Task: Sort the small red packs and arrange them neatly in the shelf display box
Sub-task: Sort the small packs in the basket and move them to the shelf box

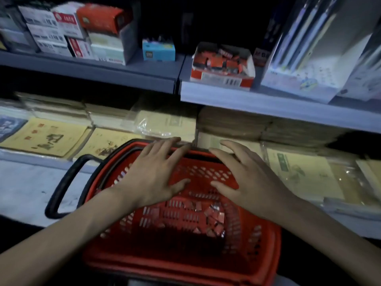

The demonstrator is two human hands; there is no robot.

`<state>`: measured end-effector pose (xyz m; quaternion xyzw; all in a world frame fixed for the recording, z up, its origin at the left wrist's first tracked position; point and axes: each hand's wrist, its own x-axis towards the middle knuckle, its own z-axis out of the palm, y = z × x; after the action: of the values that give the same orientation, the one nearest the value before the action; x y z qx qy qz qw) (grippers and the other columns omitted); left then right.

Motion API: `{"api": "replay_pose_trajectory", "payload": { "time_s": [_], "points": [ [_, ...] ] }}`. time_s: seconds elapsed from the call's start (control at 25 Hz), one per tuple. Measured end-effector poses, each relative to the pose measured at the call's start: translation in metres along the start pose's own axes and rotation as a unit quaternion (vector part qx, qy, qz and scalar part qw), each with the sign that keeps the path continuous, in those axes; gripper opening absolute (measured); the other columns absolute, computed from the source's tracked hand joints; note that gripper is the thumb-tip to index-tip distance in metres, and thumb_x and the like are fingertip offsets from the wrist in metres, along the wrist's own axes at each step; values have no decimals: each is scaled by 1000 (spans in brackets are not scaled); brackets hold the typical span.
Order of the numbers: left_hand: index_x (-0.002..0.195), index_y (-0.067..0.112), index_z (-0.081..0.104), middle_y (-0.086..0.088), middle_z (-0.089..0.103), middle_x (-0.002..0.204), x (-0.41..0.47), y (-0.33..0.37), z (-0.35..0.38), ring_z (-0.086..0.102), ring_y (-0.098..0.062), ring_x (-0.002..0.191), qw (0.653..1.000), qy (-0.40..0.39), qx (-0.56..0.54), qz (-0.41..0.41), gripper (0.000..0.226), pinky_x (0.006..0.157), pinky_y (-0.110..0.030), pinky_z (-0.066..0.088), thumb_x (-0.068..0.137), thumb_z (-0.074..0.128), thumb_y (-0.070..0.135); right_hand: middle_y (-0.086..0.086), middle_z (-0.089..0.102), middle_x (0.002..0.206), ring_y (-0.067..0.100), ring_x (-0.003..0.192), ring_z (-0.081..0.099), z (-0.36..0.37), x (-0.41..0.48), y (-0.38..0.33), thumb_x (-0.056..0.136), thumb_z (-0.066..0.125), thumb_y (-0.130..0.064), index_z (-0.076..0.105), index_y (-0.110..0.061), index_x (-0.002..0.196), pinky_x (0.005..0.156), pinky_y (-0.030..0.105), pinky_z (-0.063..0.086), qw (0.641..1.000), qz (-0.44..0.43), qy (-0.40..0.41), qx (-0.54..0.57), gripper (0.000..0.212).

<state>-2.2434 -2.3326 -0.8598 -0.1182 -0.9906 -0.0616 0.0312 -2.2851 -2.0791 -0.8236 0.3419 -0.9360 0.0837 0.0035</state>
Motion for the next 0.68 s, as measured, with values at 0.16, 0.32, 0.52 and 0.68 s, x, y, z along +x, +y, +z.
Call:
{"api": "replay_pose_trajectory", "payload": {
  "time_s": [0.16,0.32,0.52,0.68],
  "points": [
    [158,18,36,-19,43,157,-28,-14,38,45,-40,142,993,-95,74,1,87,117,-53,34,88,44,69,4,42,151,24,140,42,63,-8,16,91,66,-46,52,-27,144,114,41,40,992,7,-125,11,58],
    [160,20,31,-16,43,154,-47,-35,66,45,-38,139,977,-179,110,-25,87,113,-51,35,90,57,65,10,48,134,34,130,50,139,1,25,86,72,-37,57,-22,136,105,40,47,949,42,-309,-40,54],
    [157,28,35,-9,43,152,-78,-64,99,42,-31,142,922,-316,221,-15,78,120,-45,28,93,43,71,13,13,164,41,151,18,248,12,25,72,88,-38,25,-34,159,115,57,36,866,36,-476,-150,108],
    [147,28,50,-5,48,150,-103,-67,113,39,-31,142,884,-347,308,48,63,125,-52,15,97,37,64,17,-16,168,41,154,-18,307,-26,42,91,66,-33,-12,-35,161,121,62,17,860,19,-468,-203,105]
  ]
}}
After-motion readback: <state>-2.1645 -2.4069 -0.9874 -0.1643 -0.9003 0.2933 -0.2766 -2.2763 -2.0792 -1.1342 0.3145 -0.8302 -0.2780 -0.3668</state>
